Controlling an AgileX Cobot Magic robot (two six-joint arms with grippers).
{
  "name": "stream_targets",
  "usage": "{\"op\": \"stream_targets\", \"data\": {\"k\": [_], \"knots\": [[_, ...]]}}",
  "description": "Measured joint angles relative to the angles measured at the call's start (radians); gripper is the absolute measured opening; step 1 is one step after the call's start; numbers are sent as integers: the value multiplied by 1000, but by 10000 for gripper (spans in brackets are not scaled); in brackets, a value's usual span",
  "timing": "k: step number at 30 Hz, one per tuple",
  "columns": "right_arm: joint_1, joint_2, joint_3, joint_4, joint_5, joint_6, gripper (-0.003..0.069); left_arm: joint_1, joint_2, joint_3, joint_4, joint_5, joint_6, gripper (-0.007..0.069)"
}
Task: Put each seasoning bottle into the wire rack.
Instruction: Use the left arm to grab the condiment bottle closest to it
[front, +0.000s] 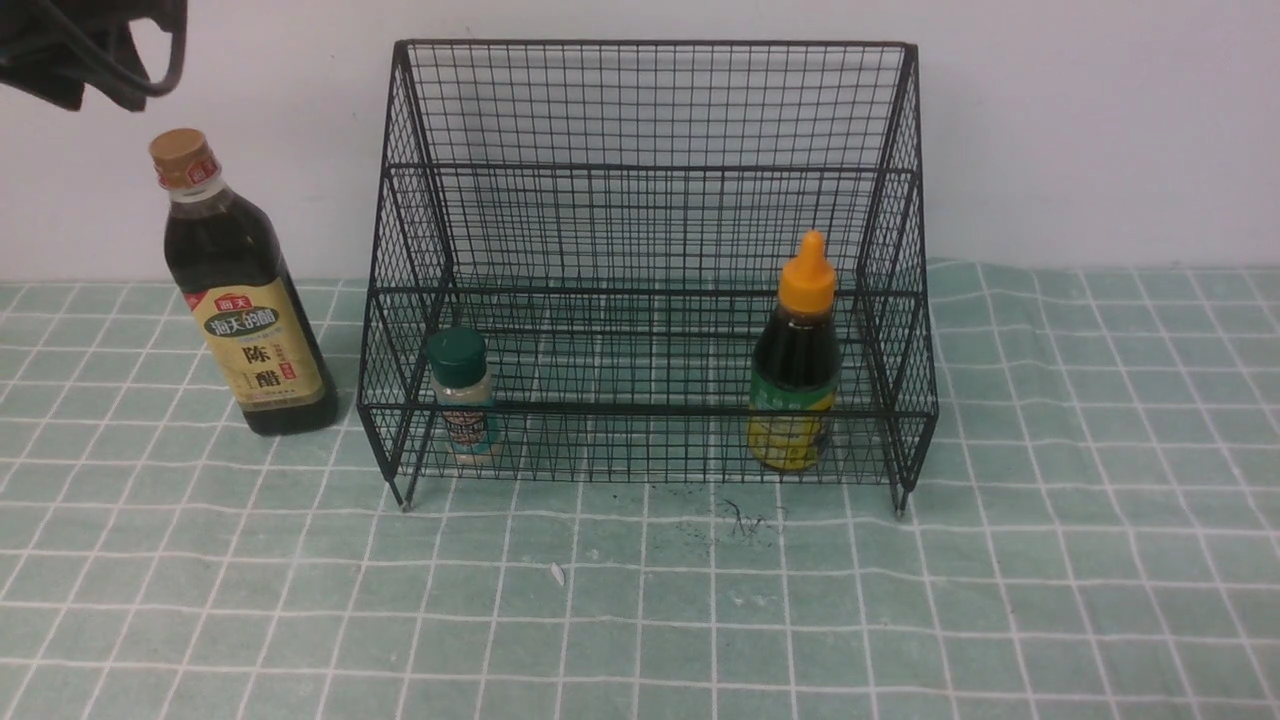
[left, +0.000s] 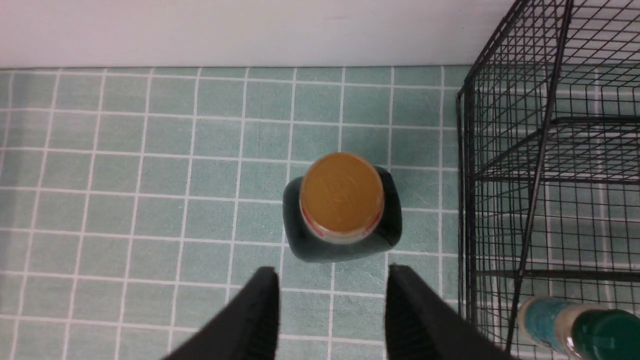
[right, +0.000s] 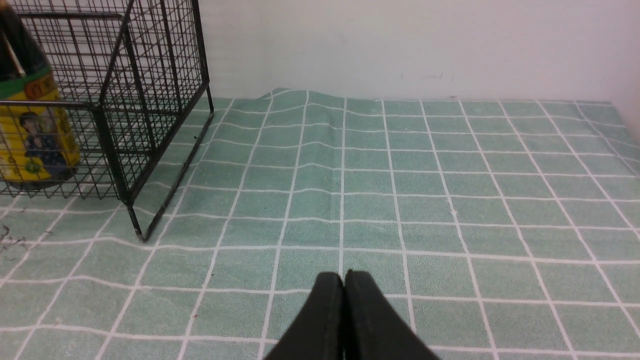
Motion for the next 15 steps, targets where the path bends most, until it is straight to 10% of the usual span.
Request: {"op": "stream_targets", "data": {"k": [7,15], "knots": [[0,0,0,0,0,0,-10,0,105,0,1,-54,5,615],[0,0,0,0,0,0,-10,0,170,0,1,-103,5,592]]}}
